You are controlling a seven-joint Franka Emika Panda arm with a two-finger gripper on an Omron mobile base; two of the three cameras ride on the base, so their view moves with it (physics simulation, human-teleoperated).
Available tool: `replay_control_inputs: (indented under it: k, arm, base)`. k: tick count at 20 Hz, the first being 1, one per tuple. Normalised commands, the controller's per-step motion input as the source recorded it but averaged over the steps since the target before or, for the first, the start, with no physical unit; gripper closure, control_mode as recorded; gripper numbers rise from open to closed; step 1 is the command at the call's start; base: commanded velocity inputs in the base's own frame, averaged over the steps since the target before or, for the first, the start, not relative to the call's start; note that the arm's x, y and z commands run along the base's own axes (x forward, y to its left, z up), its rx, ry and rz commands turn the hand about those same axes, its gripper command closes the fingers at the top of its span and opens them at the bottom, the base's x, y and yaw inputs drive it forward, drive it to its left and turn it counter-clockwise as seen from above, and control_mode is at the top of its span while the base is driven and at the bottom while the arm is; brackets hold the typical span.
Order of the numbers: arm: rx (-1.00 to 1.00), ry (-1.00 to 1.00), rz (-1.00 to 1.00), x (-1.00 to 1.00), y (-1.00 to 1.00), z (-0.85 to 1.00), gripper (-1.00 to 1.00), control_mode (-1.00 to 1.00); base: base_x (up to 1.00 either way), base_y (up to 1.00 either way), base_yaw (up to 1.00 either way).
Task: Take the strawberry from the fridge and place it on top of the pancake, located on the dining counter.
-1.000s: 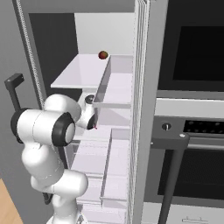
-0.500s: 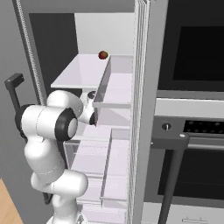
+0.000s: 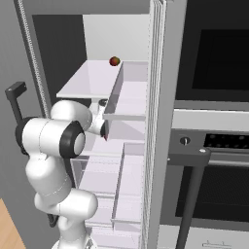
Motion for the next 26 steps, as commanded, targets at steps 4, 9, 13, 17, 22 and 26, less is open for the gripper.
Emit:
replay_control_inputs:
  k: [4, 9, 13, 17, 22, 26]
  arm:
    - [0.0, -0.06, -0.02, -0.14, 0.04, 0.0, -1.0, -1.0]
    - [0.0, -0.02, -0.02, -0.04, 0.02, 0.0, -1.0, -1.0]
    - [0.0, 0.0, -0.05, -0.12, 0.0, 0.0, -1.0, -1.0]
    - [0.0, 0.0, -0.05, -0.16, 0.0, 0.0, -1.0, -1.0]
    - [0.0, -0.01, -0.04, -0.12, 0.0, 0.0, -1.0, -1.0]
    - [0.0, -0.06, 0.0, 0.0, 0.0, 0.0, -1.0, -1.0]
  base:
    - [0.0, 0.0, 0.0]
    - [0.0, 0.0, 0.0]
    - [0.0, 0.0, 0.0]
    - [0.0, 0.0, 0.0]
    - [0.0, 0.0, 0.0]
    - [0.0, 0.0, 0.0]
